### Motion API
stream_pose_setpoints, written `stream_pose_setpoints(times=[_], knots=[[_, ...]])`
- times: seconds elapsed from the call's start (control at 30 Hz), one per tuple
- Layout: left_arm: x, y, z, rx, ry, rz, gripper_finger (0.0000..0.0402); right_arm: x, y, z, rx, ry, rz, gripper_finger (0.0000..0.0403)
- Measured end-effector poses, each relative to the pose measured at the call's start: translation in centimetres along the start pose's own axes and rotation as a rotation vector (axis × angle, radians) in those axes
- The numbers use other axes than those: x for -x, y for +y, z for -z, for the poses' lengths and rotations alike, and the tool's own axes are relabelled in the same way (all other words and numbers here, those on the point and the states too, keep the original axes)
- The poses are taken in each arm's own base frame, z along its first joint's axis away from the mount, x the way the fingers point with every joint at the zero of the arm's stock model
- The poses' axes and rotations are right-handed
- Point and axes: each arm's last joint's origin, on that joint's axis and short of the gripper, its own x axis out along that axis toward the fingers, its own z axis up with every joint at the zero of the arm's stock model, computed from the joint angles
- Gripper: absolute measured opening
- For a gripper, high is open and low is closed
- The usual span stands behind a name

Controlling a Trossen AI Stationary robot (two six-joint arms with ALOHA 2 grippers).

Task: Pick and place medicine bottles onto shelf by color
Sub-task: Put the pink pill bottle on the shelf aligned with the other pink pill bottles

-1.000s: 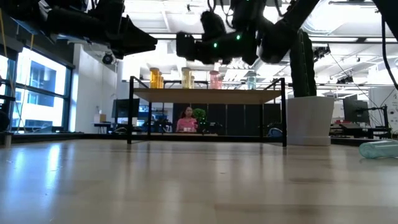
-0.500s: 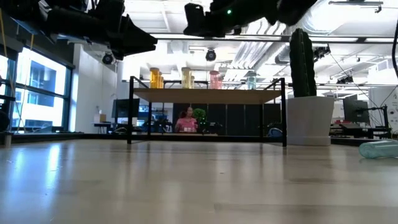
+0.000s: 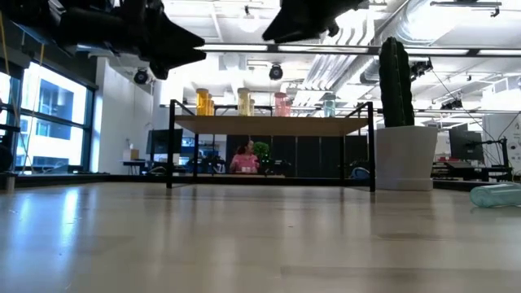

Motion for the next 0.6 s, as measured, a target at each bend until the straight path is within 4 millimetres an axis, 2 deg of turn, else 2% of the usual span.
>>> stream_pose_setpoints(times=[0.33, 0.6], knots=[[0.1, -3.1, 0.2, 0.078, 0.013, 0.127, 0.0186, 5.9, 0.0, 0.1, -0.06, 0.155, -0.112, 0.0177], [0.7, -5.9, 0.3, 0.092, 0.002, 0.153, 0.0186, 10.3, 0.9, 1.4, -0.196, 0.315, -0.211, 0.0177]])
